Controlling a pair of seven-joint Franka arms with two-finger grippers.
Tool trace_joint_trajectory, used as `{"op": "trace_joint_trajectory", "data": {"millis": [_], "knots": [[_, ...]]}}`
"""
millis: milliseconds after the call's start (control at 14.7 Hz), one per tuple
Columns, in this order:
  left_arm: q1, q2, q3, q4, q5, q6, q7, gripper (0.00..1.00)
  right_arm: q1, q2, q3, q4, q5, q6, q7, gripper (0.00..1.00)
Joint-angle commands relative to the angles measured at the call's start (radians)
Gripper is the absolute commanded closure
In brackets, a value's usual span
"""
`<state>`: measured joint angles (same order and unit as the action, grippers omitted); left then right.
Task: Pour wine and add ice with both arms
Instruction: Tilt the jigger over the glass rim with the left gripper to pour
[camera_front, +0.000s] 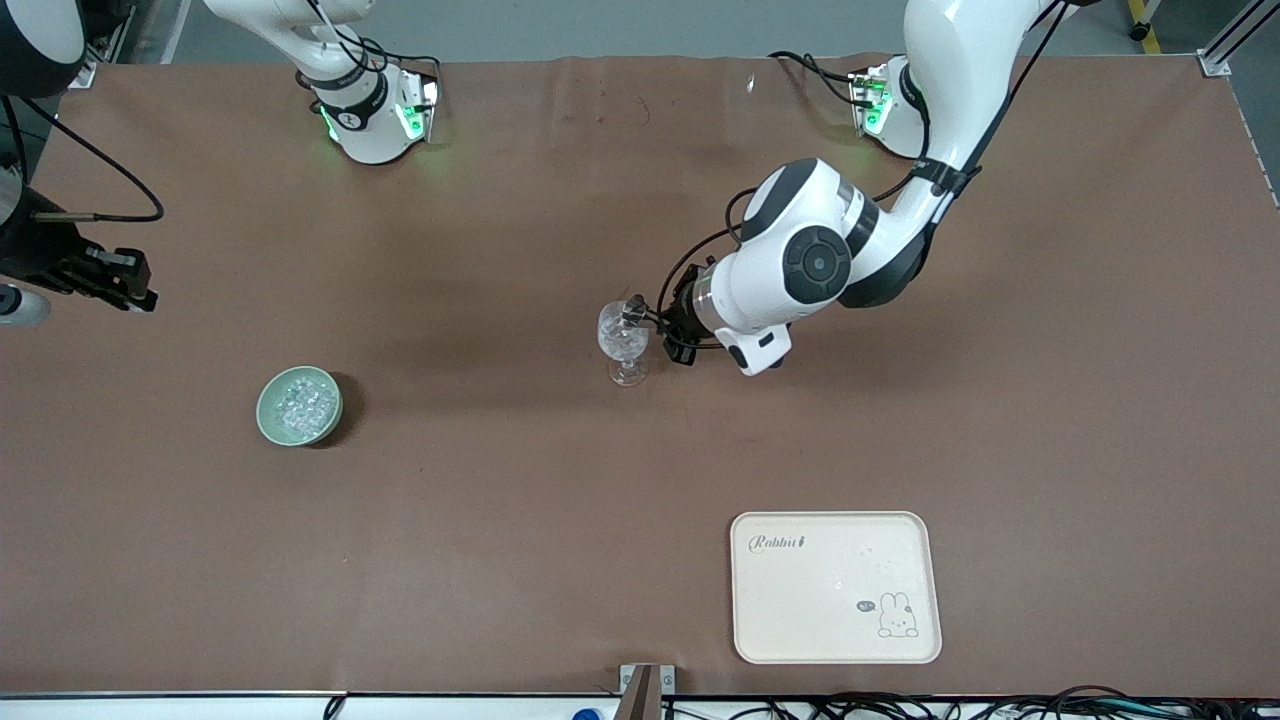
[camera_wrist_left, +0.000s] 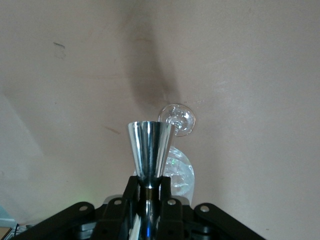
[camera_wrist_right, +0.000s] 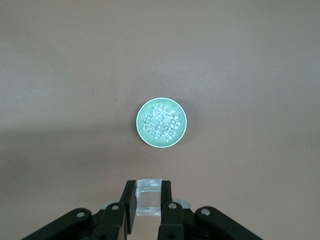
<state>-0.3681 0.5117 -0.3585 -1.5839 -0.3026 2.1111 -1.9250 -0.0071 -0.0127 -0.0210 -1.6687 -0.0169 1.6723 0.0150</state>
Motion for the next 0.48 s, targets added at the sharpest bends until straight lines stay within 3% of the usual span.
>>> {"op": "trace_joint_trajectory", "data": {"millis": [0, 407], "knots": [[-0.035, -0.016, 0.009, 0.002, 0.058, 0.001, -0.057, 0.99, -0.005, -0.010, 0.003, -0.014, 0.006, 0.007, -0.004, 0.96], [-0.058, -0.012, 0.010, 0.004, 0.151, 0.001, -0.141, 0.99, -0.004, -0.010, 0.003, -0.013, 0.006, 0.007, -0.004, 0.96]]}}
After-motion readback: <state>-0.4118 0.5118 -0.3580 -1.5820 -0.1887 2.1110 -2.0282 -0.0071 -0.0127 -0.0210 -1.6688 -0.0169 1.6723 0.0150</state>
